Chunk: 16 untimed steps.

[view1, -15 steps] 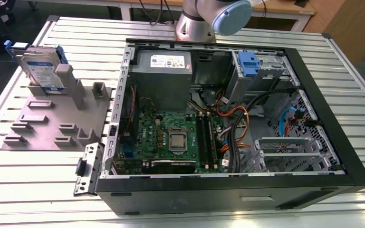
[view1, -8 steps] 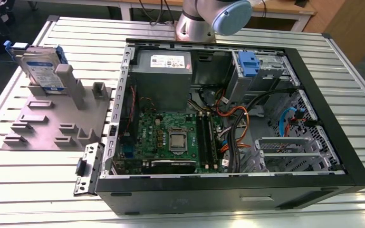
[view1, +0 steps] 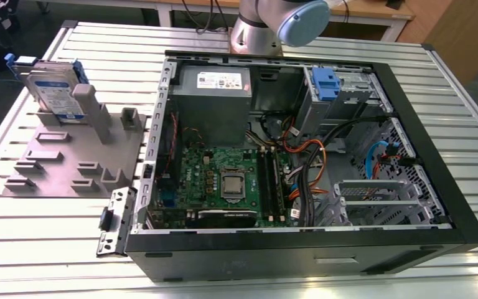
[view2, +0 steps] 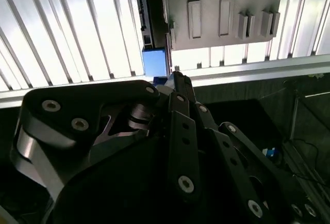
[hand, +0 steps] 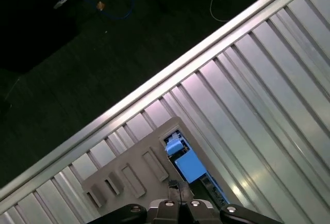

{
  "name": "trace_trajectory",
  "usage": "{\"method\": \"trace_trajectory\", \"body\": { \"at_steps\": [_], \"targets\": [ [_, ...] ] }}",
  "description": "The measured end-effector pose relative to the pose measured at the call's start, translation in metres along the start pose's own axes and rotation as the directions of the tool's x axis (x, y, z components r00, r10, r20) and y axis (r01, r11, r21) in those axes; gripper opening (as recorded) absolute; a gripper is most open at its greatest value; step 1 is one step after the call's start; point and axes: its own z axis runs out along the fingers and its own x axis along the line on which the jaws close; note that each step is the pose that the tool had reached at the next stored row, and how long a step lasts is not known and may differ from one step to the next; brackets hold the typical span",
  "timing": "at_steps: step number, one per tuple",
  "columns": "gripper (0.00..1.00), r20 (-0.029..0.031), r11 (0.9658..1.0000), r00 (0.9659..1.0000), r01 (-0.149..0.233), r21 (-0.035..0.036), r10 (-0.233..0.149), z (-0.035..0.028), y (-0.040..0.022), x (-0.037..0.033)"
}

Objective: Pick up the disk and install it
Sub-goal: 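Pick up the disk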

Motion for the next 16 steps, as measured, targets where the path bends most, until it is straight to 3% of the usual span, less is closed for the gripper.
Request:
{"method": "trace_trajectory", "body": {
  "at_steps": [3, 6, 9, 13, 16],
  "targets": [
    [0.11, 0.0069, 0.9999, 1.0000, 0.006, 0.0083, -0.006, 0.0006, -0.0001, 0.0000],
    [0.11, 0.0071, 0.9993, 0.9993, 0.036, 0.0105, -0.036, 0.0013, -0.0001, 0.0000],
    [0.11, 0.0050, 0.9958, 0.9958, 0.091, 0.0114, -0.091, 0.0020, -0.0001, 0.0000],
    [0.11, 0.0024, 0.9879, 0.9880, 0.154, 0.0121, -0.154, 0.0025, -0.0001, 0.0000],
    [0.11, 0.0020, 0.9861, 0.9862, 0.166, 0.0123, -0.166, 0.0025, -0.0001, 0.0000]
  ]
}}
